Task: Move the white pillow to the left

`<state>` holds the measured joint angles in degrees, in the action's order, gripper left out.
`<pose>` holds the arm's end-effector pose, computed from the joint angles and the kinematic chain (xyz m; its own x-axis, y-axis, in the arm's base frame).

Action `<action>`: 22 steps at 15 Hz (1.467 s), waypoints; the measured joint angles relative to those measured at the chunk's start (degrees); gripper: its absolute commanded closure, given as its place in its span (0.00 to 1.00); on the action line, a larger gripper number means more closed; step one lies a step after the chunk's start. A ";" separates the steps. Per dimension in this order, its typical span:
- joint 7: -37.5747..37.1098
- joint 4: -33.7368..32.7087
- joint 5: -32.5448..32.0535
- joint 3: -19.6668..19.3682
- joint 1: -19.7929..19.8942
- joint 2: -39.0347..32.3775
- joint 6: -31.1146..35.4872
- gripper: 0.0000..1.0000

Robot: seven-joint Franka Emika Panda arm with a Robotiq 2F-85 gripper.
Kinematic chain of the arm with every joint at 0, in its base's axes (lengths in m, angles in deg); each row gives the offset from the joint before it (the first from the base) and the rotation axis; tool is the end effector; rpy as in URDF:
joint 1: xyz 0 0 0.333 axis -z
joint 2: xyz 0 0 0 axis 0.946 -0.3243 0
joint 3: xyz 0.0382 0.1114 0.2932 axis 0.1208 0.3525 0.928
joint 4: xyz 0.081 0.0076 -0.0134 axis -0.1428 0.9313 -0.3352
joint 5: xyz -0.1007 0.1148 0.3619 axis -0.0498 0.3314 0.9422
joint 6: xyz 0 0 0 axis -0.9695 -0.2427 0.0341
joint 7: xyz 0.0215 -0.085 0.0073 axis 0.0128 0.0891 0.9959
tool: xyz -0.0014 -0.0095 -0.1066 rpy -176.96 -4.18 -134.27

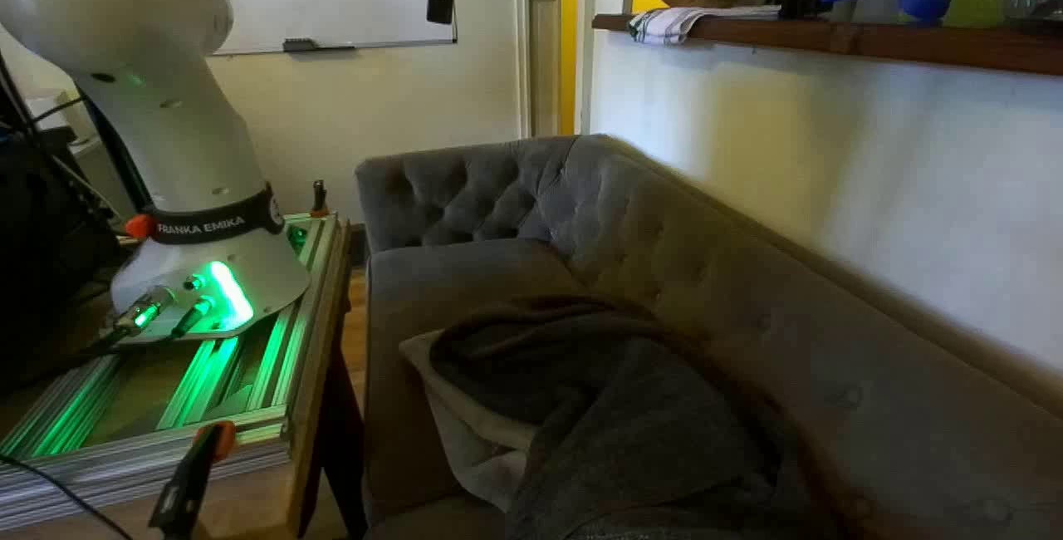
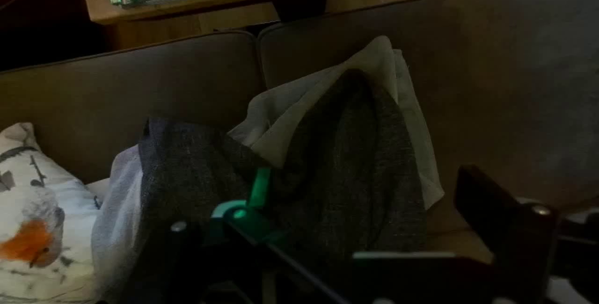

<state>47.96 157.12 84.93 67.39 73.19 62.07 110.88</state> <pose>0.3167 0.0084 0.4719 0.9668 -0.1805 -0.1810 -0.1723 -0.9832 0.0606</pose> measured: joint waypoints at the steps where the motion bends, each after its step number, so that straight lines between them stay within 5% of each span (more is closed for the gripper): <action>1: 0.00 0.00 0.00 0.00 0.00 0.00 0.00 0.00; 10: -0.56 0.00 0.00 -0.19 0.31 -0.44 0.84 0.00; 16: -6.03 0.01 -3.81 -0.79 5.93 -8.73 15.49 0.00; 22: -20.72 -0.66 -14.52 -0.64 12.52 -21.04 27.54 0.00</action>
<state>27.25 156.46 70.41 66.75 85.71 41.02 138.42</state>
